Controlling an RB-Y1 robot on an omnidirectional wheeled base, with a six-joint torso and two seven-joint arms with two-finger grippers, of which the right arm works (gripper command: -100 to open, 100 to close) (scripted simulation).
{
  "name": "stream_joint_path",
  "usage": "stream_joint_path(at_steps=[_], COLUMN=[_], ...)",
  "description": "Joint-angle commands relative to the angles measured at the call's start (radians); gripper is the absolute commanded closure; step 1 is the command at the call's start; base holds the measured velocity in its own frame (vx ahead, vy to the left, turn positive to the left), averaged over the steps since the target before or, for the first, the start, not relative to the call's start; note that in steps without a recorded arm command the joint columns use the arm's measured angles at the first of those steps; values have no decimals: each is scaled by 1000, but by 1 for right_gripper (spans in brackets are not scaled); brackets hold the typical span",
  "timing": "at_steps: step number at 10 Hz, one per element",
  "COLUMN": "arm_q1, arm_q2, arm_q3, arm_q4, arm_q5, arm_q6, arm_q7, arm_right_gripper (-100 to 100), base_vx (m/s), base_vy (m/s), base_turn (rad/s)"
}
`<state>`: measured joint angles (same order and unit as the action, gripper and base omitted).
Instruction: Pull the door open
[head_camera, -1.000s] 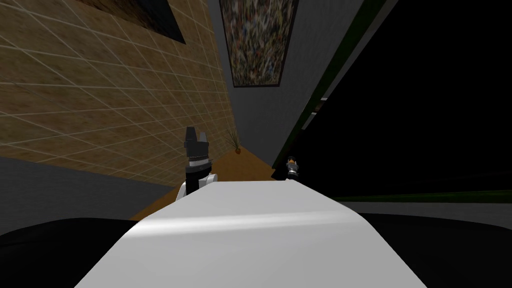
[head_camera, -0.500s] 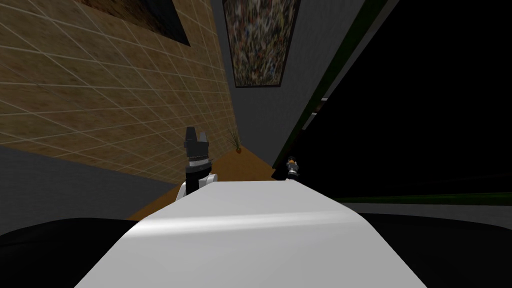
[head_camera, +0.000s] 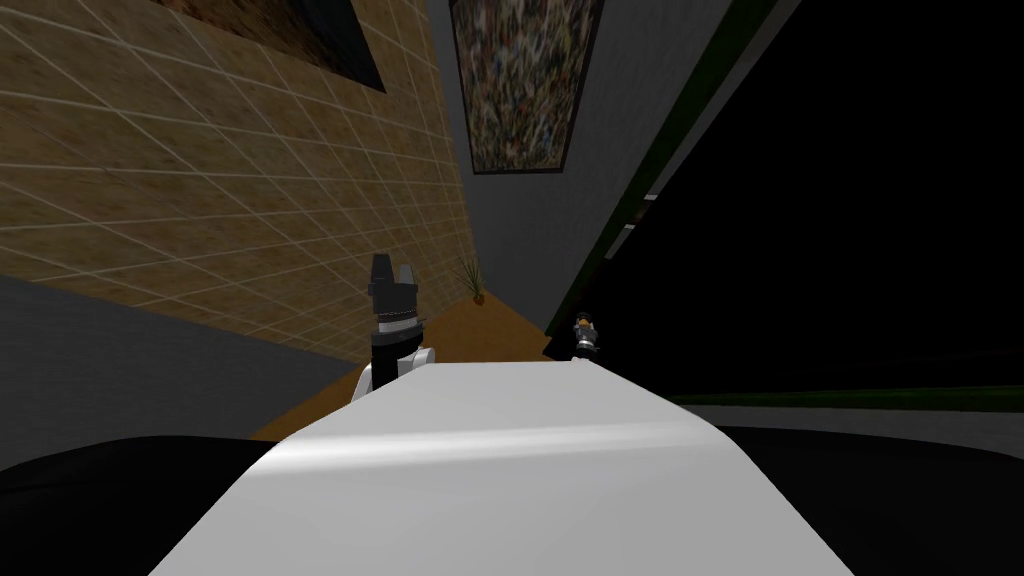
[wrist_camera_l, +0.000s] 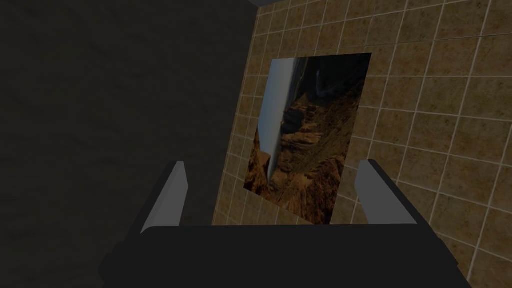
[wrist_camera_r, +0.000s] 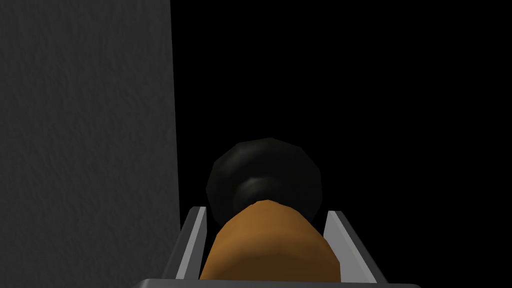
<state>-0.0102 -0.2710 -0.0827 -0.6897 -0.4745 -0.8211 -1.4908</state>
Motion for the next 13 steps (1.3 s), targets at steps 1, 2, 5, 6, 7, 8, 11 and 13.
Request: stream_joint_path(at_steps=[1, 2, 5, 6, 7, 8, 11, 13], arm_q1=[6, 9, 25, 29, 33, 36, 51, 63], arm_q2=[-2, -6, -23, -27, -32, -34, -49, -64], arm_q3=[19, 29, 77, 87, 99, 107, 130, 153], arm_q4=[1, -3, -18, -22, -26, -28, -36, -43], arm_q5=[9, 15, 39, 45, 51, 55, 69, 82], arm_q6=[-1, -3, -7, -8, -9, -10, -20, -31], arm_q7=[-19, -29, -78, -88, -101, -108, -131, -156], arm_right_gripper=[100, 100, 100, 100, 100, 100, 100, 100], base_vx=[-194, -222, -271, -249, -270, -259, -162, -181], base_vy=[-3, 2, -27, 2, 6, -19, -12, -39], base_turn=[73, 82, 106, 88, 70, 53, 63, 71])
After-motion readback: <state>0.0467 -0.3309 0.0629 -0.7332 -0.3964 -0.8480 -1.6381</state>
